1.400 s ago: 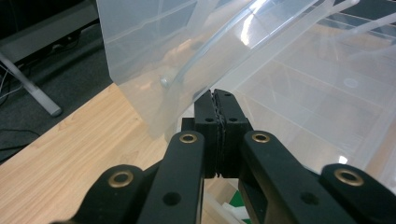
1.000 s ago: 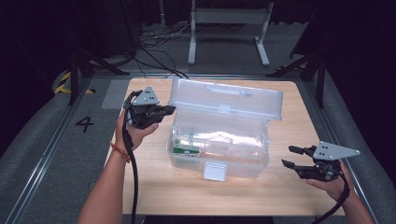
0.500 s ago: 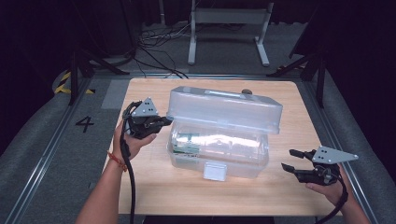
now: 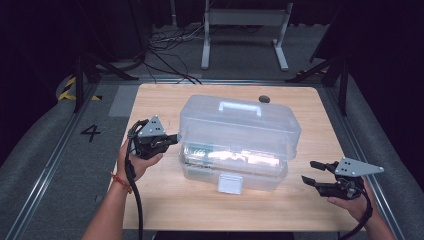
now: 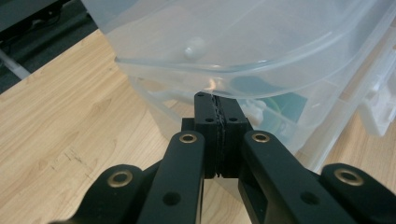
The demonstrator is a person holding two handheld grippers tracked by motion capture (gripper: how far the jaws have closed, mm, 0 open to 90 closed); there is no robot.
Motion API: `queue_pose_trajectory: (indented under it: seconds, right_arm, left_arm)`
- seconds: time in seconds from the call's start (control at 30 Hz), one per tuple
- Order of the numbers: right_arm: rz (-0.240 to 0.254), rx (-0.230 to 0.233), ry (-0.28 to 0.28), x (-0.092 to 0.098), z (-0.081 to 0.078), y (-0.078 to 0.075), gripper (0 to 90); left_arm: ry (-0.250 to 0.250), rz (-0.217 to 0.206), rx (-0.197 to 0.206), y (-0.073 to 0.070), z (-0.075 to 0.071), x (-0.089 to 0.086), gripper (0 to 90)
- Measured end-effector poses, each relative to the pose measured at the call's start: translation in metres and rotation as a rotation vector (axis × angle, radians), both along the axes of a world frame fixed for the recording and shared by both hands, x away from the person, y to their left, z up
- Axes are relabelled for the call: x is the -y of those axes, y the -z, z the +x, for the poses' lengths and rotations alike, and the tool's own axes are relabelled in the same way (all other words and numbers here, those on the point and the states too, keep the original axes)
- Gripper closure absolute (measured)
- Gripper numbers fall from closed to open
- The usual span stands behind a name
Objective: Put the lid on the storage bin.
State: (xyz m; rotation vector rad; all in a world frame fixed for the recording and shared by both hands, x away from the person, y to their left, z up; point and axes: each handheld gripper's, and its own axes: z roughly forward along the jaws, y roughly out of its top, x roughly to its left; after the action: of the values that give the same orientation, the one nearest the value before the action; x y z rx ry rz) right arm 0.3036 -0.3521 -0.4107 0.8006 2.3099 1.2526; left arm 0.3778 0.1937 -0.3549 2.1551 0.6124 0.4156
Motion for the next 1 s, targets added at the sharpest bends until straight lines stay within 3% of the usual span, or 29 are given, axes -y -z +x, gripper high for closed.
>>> queue_pose_trajectory:
  seconds: [0.1, 0.23, 0.3, 0.67, 1.0]
  right_arm:
    - [0.003, -0.008, -0.002, -0.001, 0.000, 0.001, 39.5]
    - [-0.003, -0.015, -0.007, -0.004, -0.001, 0.004, 39.5]
    - [-0.005, -0.015, -0.009, -0.004, -0.002, 0.005, 39.5]
    - [-0.015, -0.027, -0.013, -0.006, -0.004, 0.012, 39.3]
    - [-0.021, -0.027, -0.013, -0.008, -0.005, 0.012, 39.1]
  left_arm:
    - [-0.002, -0.008, -0.005, 0.004, -0.002, -0.003, 89.1]
    - [0.004, 0.023, -0.005, 0.007, -0.005, -0.001, 89.3]
    - [0.005, 0.010, -0.008, 0.009, -0.008, 0.000, 89.4]
    - [0.015, 0.033, -0.011, 0.016, -0.016, 0.001, 88.9]
    - [0.017, 0.111, -0.037, 0.029, -0.020, -0.003, 88.8]
